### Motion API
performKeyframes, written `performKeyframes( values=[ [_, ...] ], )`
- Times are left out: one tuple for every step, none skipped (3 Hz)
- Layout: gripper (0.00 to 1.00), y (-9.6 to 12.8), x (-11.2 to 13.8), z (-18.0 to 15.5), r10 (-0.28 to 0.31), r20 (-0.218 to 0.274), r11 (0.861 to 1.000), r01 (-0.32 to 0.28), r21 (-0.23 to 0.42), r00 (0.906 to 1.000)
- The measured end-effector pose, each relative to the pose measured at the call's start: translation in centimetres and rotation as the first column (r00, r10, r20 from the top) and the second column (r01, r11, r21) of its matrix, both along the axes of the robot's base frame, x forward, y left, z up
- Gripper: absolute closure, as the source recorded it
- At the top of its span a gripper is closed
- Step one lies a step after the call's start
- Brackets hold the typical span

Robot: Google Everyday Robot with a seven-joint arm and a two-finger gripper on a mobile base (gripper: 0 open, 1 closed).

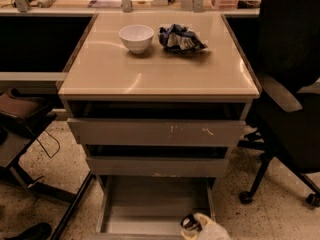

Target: Pick rxbar chocolate from bottom drawer and place on counter

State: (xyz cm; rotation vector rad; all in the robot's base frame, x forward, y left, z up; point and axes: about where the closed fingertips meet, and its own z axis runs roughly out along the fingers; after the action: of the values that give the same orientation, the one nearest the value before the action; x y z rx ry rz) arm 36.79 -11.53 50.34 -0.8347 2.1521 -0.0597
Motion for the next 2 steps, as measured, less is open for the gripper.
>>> performKeyframes(
  values=[
    [1.0, 0.01, -3.26, 1.57, 0.015, 0.011, 0.999, -0.014, -0.041, 0.9998],
    [1.0, -0.02, -3.24, 1.58, 0.016, 0.012, 0.999, -0.015, -0.044, 0.9998]
  ],
)
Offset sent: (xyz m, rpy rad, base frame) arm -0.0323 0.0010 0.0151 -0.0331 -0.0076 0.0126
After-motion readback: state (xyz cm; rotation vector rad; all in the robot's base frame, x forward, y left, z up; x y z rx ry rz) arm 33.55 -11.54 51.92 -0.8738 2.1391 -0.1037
